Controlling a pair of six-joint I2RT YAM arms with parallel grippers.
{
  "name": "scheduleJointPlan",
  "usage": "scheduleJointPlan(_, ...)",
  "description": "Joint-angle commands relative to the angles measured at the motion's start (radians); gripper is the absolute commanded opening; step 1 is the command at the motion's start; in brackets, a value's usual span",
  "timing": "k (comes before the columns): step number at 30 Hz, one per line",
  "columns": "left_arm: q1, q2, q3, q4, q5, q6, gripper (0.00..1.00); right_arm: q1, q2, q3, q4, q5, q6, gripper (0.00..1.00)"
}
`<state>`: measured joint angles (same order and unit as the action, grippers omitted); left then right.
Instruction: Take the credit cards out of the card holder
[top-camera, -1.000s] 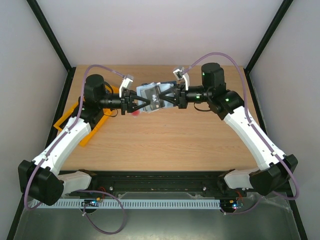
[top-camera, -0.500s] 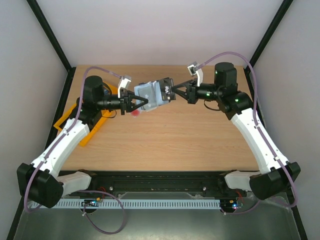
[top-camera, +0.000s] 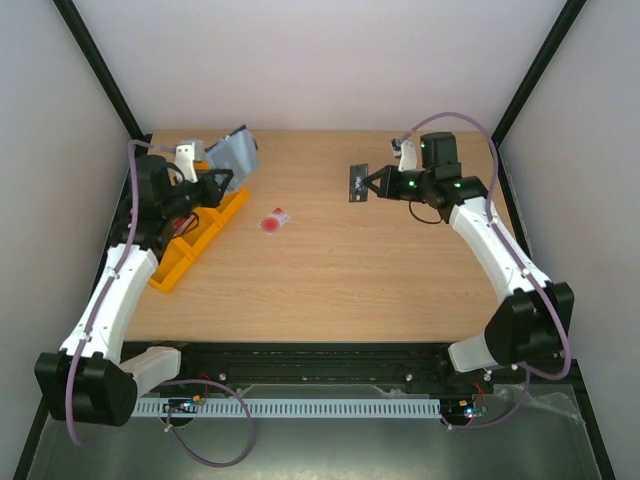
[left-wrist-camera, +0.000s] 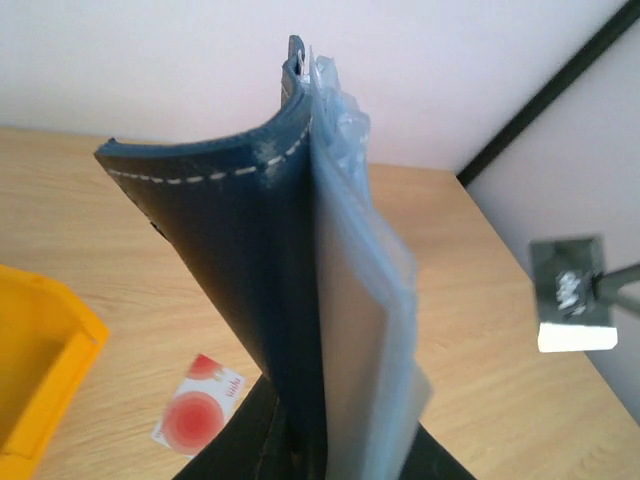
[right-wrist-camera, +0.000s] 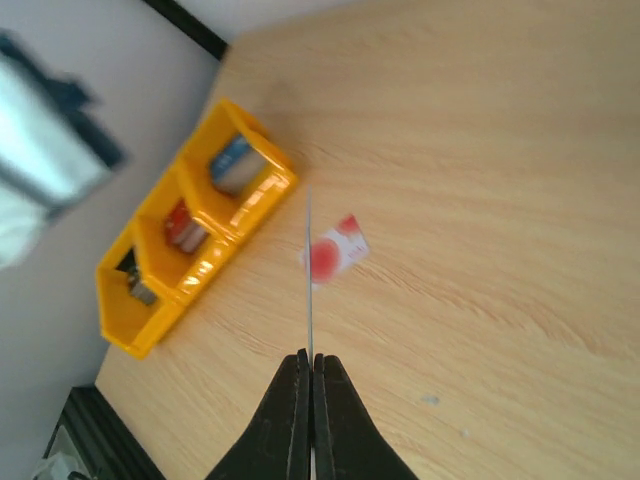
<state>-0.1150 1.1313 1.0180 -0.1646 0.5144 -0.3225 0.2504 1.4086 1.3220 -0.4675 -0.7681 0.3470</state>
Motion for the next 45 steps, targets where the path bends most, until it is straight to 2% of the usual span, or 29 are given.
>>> scheduleJointPlan(1, 0.046, -0.062, -0.007, 0.012, 0.015, -0.003, 0.02, 0.001, 0.055, -0.063, -0.022, 0.095, 0.118, 0.02)
scheduleJointPlan(4, 0.046, -0.062, -0.017, 0.015, 0.061, -0.002, 0.02, 0.001, 0.079, -0.099, 0.015, 0.080, 0.158, 0.02)
scheduleJointPlan(9, 0.067, -0.076, 0.013, 0.012, 0.179, 0.002, 0.02, 0.002, 0.111, -0.071, -0.001, 0.080, 0.165, 0.02)
scheduleJointPlan(13, 0.093, -0.098, -0.004, 0.023, 0.240, 0.007, 0.02, 0.002, 0.121, -0.113, 0.069, 0.085, 0.201, 0.02)
scheduleJointPlan(16, 0.088, -0.047, -0.036, -0.006, 0.278, 0.034, 0.02, 0.002, 0.152, -0.098, 0.080, 0.063, 0.197, 0.02)
scheduleJointPlan(18, 0.021, 0.026, -0.052, -0.062, 0.235, 0.083, 0.02, 0.002, 0.179, -0.045, 0.037, 0.069, 0.157, 0.02)
scheduleJointPlan(21, -0.208, 0.135, -0.045, -0.160, 0.202, 0.231, 0.02, 0.002, 0.214, 0.044, -0.053, 0.093, 0.098, 0.02)
scheduleJointPlan(24, -0.390, 0.300, 0.012, -0.224, 0.374, 0.356, 0.02, 0.003, 0.215, 0.079, -0.079, 0.103, 0.095, 0.02)
scheduleJointPlan(26, -0.406, 0.441, 0.107, -0.325, 0.465, 0.478, 0.02, 0.002, 0.198, 0.082, -0.085, 0.122, 0.108, 0.02)
scheduleJointPlan(28, -0.382, 0.564, 0.142, -0.370, 0.505, 0.535, 0.02, 0.003, 0.176, 0.073, -0.088, 0.136, 0.117, 0.02)
scheduleJointPlan(32, -0.373, 0.704, 0.113, -0.365, 0.432, 0.674, 0.02, 0.003, 0.142, 0.039, -0.082, 0.137, 0.146, 0.02)
scheduleJointPlan(36, -0.376, 0.793, 0.073, -0.313, 0.365, 0.707, 0.03, 0.002, 0.132, 0.052, -0.105, 0.146, 0.146, 0.02)
scheduleJointPlan(37, -0.376, 0.801, 0.074, -0.309, 0.335, 0.694, 0.09, 0.003, 0.132, 0.061, -0.114, 0.151, 0.143, 0.02)
scheduleJointPlan(38, -0.375, 0.791, 0.069, -0.280, 0.290, 0.655, 0.25, 0.003, 0.132, 0.071, -0.124, 0.158, 0.140, 0.02)
scheduleJointPlan(41, -0.354, 0.679, -0.017, -0.087, 0.090, 0.513, 0.58, 0.002, 0.136, 0.095, -0.149, 0.170, 0.131, 0.02)
scheduleJointPlan(43, -0.332, 0.603, -0.056, -0.036, 0.021, 0.491, 0.91, 0.003, 0.138, 0.105, -0.154, 0.162, 0.131, 0.02)
scheduleJointPlan(44, -0.320, 0.579, -0.057, -0.038, -0.004, 0.495, 0.98, 0.003, 0.136, 0.109, -0.155, 0.154, 0.132, 0.02)
scheduleJointPlan(45, -0.306, 0.558, -0.050, -0.054, -0.017, 0.507, 0.99, 0.005, 0.137, 0.114, -0.154, 0.143, 0.128, 0.02)
